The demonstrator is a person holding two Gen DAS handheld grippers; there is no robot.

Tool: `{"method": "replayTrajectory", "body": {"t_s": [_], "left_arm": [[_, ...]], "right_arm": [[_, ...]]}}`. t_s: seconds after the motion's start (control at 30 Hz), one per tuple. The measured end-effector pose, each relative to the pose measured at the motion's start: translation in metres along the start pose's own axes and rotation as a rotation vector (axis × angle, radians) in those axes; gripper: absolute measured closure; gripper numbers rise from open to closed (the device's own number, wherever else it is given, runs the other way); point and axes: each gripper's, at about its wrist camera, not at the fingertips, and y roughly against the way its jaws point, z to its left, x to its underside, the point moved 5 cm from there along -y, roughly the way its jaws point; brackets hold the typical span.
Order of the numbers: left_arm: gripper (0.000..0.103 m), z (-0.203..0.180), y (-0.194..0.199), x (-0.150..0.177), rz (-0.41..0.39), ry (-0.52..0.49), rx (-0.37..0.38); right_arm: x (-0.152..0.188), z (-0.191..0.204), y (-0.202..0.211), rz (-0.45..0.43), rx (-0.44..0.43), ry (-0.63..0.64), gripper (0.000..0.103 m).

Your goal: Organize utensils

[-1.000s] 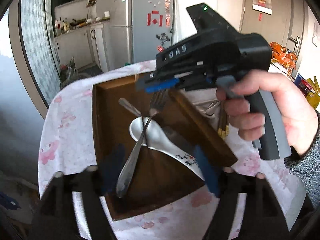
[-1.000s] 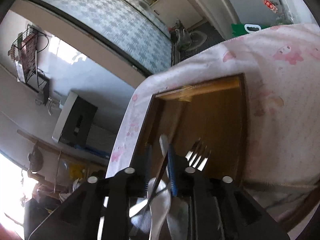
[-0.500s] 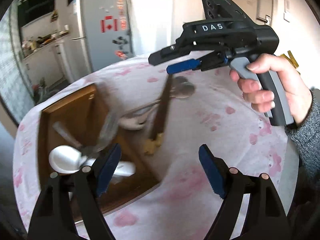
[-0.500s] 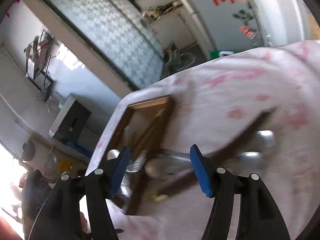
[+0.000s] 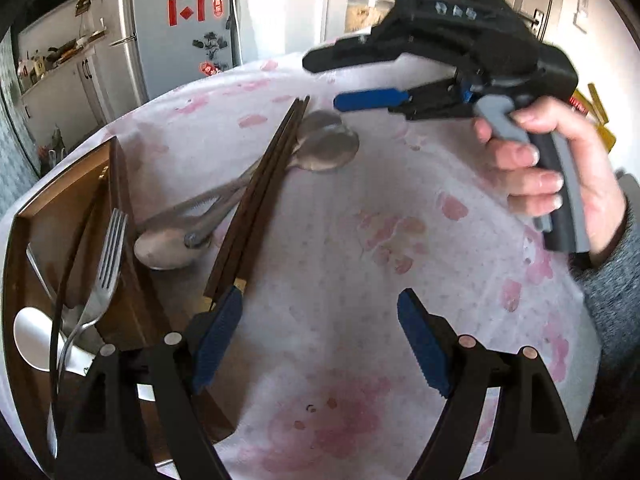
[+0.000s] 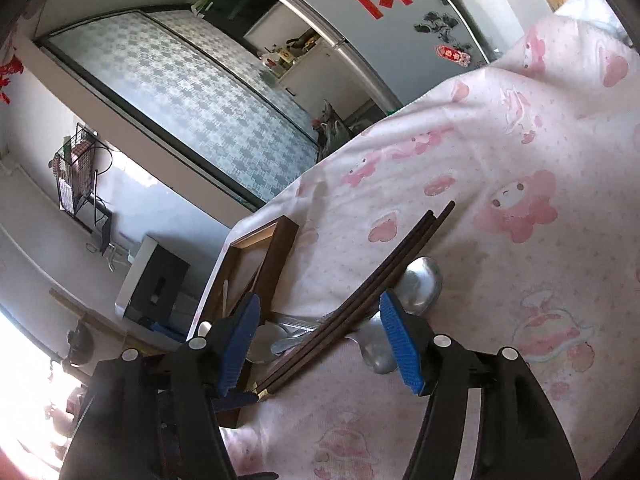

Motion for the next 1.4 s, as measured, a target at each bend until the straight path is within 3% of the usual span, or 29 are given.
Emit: {"method": "replayTrajectory", "body": {"t_s": [0.57, 0.63, 0.87, 0.9, 1.07, 1.4], "left_arm": [[0.01, 0.006, -0.02, -0.013, -0.002, 0.042, -0.011], [0.026, 0.003, -0.02, -0.013, -0.001, 0.014, -0.045], [0.075, 0.0, -0.014, -0.012, -0.005, 0.011, -0.037], [0.094, -0.001, -0.013, -0.012, -0.008, 0.007, -0.025], [0.096, 0.0, -0.013, -0.013, -0.026, 0.035, -0.031], [0.096, -0.023, 0.007, -0.028, -0.091, 0.034, 0.061]], "right_arm": [[0.004, -0.009, 0.005, -0.008, -0.008, -0.031, 0.04], [0.004, -0.009, 0.006, -0.008, -0.01, -0.031, 0.04], [0.004, -0.013, 0.005, -0.002, 0.021, -0.039, 0.04], [0.004, -0.017, 0.005, -0.001, 0.037, -0.05, 0.04], [0.001, -0.034, 0.007, -0.014, 0.069, -0.094, 0.04], [-0.003, -0.056, 0.005, -0.039, 0.085, -0.164, 0.047]]}}
